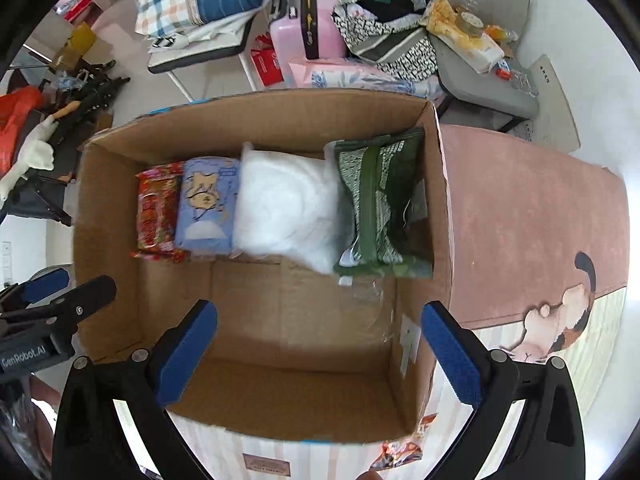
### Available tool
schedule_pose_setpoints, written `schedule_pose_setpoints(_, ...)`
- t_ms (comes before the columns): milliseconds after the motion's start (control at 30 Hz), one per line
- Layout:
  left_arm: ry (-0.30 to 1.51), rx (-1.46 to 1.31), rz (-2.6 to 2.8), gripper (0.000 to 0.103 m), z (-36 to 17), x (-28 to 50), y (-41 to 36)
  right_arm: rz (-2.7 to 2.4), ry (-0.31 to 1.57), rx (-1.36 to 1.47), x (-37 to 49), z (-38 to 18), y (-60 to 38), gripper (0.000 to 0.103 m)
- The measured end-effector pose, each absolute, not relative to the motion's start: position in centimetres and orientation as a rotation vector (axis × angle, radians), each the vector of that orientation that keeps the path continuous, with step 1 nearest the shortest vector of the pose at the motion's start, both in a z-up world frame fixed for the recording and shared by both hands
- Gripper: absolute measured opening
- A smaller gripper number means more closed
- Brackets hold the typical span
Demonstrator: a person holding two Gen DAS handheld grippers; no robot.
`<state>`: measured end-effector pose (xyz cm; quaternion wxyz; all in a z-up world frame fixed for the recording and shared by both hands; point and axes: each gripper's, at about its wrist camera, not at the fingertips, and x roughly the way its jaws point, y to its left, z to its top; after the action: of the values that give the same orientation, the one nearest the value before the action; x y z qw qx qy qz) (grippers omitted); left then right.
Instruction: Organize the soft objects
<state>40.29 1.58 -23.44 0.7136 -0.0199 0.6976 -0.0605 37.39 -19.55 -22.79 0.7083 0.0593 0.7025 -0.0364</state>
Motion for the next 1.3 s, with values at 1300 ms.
schedule_pose_setpoints(1300, 1.759, -0.391, 0.056, 0.074, -39.3, 21.4, -2.2, -0.199, 1.761, 0.339, 13.9, -33.6, -29.5, 0.100)
